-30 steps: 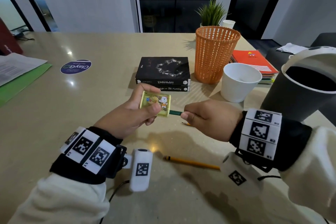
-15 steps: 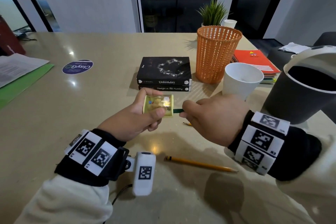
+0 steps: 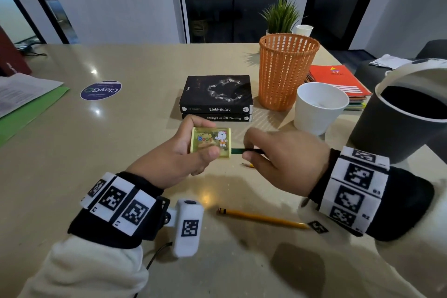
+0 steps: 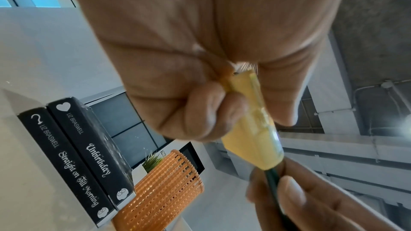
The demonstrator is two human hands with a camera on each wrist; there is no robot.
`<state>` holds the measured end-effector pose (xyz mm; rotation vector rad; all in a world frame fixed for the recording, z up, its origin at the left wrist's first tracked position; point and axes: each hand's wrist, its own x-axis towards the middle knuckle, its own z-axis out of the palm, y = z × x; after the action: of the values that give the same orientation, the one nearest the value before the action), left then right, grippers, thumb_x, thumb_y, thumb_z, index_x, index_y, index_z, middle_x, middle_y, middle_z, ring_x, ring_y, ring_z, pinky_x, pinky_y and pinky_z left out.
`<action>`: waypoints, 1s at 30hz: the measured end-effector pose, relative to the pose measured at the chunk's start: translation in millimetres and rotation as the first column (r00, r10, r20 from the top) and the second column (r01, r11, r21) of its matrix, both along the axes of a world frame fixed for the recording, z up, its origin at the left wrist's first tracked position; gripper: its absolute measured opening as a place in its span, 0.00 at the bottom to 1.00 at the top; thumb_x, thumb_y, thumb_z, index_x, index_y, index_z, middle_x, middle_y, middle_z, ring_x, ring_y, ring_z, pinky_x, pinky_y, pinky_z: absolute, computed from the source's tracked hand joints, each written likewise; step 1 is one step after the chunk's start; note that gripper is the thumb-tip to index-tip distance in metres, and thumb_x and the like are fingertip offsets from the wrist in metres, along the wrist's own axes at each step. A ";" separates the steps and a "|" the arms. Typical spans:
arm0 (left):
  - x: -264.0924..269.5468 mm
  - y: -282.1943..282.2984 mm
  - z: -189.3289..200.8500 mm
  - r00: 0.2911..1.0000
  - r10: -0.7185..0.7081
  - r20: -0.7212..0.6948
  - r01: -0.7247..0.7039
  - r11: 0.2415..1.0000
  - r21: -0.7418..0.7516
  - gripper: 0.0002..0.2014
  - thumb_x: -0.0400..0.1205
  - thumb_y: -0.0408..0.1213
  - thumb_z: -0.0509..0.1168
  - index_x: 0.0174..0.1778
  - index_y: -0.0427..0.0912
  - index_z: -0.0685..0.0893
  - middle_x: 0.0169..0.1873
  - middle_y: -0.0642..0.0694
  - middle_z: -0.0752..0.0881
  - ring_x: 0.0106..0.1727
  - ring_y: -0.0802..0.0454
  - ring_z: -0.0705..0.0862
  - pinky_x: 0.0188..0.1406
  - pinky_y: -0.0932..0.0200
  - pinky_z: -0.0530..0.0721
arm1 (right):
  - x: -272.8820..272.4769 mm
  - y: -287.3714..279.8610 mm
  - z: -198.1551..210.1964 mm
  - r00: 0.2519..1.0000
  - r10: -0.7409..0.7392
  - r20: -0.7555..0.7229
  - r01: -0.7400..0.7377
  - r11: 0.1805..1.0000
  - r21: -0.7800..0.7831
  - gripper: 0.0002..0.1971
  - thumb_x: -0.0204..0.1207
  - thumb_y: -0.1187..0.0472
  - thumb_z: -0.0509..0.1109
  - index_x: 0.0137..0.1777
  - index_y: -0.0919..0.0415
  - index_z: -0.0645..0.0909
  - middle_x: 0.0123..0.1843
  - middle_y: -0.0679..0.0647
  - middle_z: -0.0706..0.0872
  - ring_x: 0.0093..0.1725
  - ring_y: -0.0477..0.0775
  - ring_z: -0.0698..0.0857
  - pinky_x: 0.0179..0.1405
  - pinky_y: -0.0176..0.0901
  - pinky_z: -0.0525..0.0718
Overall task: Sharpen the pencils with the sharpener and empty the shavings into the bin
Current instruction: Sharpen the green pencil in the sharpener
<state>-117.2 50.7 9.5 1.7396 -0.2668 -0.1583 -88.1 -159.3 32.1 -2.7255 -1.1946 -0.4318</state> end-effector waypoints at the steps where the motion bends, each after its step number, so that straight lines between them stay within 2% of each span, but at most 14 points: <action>1: 0.2 1.1 -0.8 1.000 0.012 -0.006 -0.012 0.999 -0.030 0.32 0.60 0.62 0.74 0.55 0.57 0.69 0.27 0.56 0.81 0.26 0.59 0.73 0.27 0.67 0.75 | -0.5 0.4 1.6 0.999 0.013 0.048 -0.014 1.000 0.026 0.10 0.75 0.50 0.58 0.42 0.56 0.73 0.27 0.48 0.81 0.21 0.55 0.79 0.15 0.33 0.54; 4: 0.8 6.8 -2.1 0.999 0.029 -0.024 -0.031 0.992 -0.122 0.37 0.55 0.66 0.75 0.55 0.54 0.70 0.24 0.54 0.80 0.24 0.60 0.73 0.23 0.67 0.73 | 4.3 -0.4 0.0 0.982 0.064 0.175 -0.073 0.996 0.046 0.12 0.73 0.51 0.55 0.41 0.58 0.75 0.30 0.50 0.82 0.22 0.56 0.81 0.18 0.35 0.61; 6: 1.5 10.9 -3.5 0.999 0.015 -0.047 -0.023 0.982 -0.189 0.38 0.54 0.64 0.77 0.54 0.52 0.71 0.27 0.55 0.81 0.22 0.59 0.73 0.21 0.67 0.73 | 5.9 -2.1 -0.7 0.966 0.086 0.244 -0.096 0.995 0.028 0.14 0.75 0.52 0.56 0.39 0.60 0.79 0.29 0.52 0.81 0.24 0.57 0.82 0.17 0.37 0.68; 8: 1.4 12.7 -5.8 0.998 -0.019 -0.055 0.006 0.975 -0.223 0.36 0.54 0.62 0.79 0.53 0.54 0.73 0.31 0.51 0.80 0.22 0.59 0.72 0.21 0.66 0.72 | 4.5 -3.0 0.5 0.945 0.103 0.309 -0.115 0.993 0.020 0.16 0.78 0.53 0.57 0.37 0.60 0.80 0.27 0.52 0.81 0.24 0.57 0.81 0.18 0.39 0.72; 10: 1.7 13.0 -6.9 0.997 -0.053 -0.053 0.039 0.973 -0.229 0.31 0.54 0.60 0.80 0.50 0.59 0.75 0.32 0.47 0.77 0.22 0.58 0.71 0.21 0.65 0.71 | 0.6 -2.8 2.3 0.937 0.119 0.330 -0.137 0.990 0.033 0.16 0.79 0.53 0.57 0.36 0.59 0.80 0.25 0.52 0.80 0.22 0.57 0.80 0.18 0.39 0.72; 13: 2.8 13.0 -4.7 0.997 -0.063 -0.045 0.054 0.980 -0.189 0.28 0.54 0.60 0.80 0.46 0.64 0.76 0.30 0.51 0.80 0.24 0.58 0.72 0.22 0.65 0.73 | -3.3 -1.4 6.5 0.952 0.132 0.276 -0.154 0.986 0.061 0.15 0.77 0.53 0.57 0.35 0.59 0.78 0.22 0.50 0.79 0.19 0.58 0.78 0.16 0.37 0.68; 15: 2.5 12.5 -2.9 0.998 -0.051 -0.021 0.047 0.985 -0.168 0.28 0.54 0.60 0.79 0.46 0.65 0.75 0.32 0.57 0.83 0.26 0.59 0.75 0.25 0.65 0.75 | -4.2 -1.3 5.6 0.972 0.102 0.212 -0.124 0.988 0.089 0.16 0.77 0.51 0.56 0.33 0.59 0.77 0.20 0.50 0.78 0.17 0.59 0.76 0.16 0.36 0.65; 18: -0.5 11.7 -1.5 0.999 -0.034 0.012 0.035 0.991 -0.126 0.26 0.53 0.60 0.79 0.44 0.69 0.76 0.37 0.63 0.85 0.32 0.63 0.81 0.29 0.67 0.79 | -5.0 -2.7 -0.5 0.998 0.056 0.038 -0.061 0.989 0.135 0.17 0.76 0.48 0.54 0.31 0.56 0.75 0.18 0.51 0.75 0.17 0.60 0.74 0.15 0.37 0.64; 21: -3.3 10.2 -1.9 0.999 -0.025 0.037 0.027 0.998 -0.053 0.27 0.56 0.56 0.79 0.46 0.71 0.73 0.44 0.59 0.83 0.39 0.67 0.84 0.36 0.69 0.80 | -1.8 -0.5 -5.2 0.988 0.039 -0.152 -0.020 0.992 0.126 0.19 0.77 0.45 0.52 0.30 0.54 0.72 0.21 0.50 0.74 0.22 0.56 0.74 0.18 0.37 0.60; 23: -4.3 9.6 -1.0 0.999 -0.021 0.044 0.021 1.000 0.001 0.25 0.63 0.48 0.75 0.49 0.67 0.69 0.46 0.54 0.82 0.42 0.67 0.84 0.39 0.71 0.80 | 1.3 1.2 -5.3 0.945 0.005 -0.326 0.024 0.996 0.086 0.19 0.81 0.46 0.54 0.30 0.53 0.68 0.25 0.51 0.74 0.28 0.54 0.74 0.24 0.44 0.65; 25: -4.5 10.3 -0.7 0.998 -0.033 0.051 0.031 0.999 0.039 0.23 0.67 0.42 0.72 0.50 0.65 0.68 0.45 0.53 0.82 0.43 0.67 0.84 0.42 0.72 0.80 | 1.9 1.1 -2.5 0.890 -0.022 -0.456 0.062 0.995 0.074 0.20 0.81 0.49 0.56 0.28 0.54 0.66 0.26 0.51 0.72 0.29 0.51 0.73 0.30 0.47 0.69; 30: -3.8 10.9 -0.3 0.995 -0.065 0.082 0.062 0.998 0.031 0.22 0.65 0.42 0.73 0.47 0.67 0.71 0.44 0.60 0.83 0.44 0.64 0.85 0.44 0.70 0.80 | 5.9 0.8 -2.1 0.789 -0.011 -0.614 0.098 0.989 0.108 0.19 0.81 0.50 0.59 0.30 0.58 0.71 0.24 0.50 0.69 0.24 0.46 0.68 0.29 0.43 0.69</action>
<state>-121.1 61.7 9.2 1.7696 -0.3824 -0.1371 -82.2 -158.6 30.0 -2.4702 -0.8620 0.3499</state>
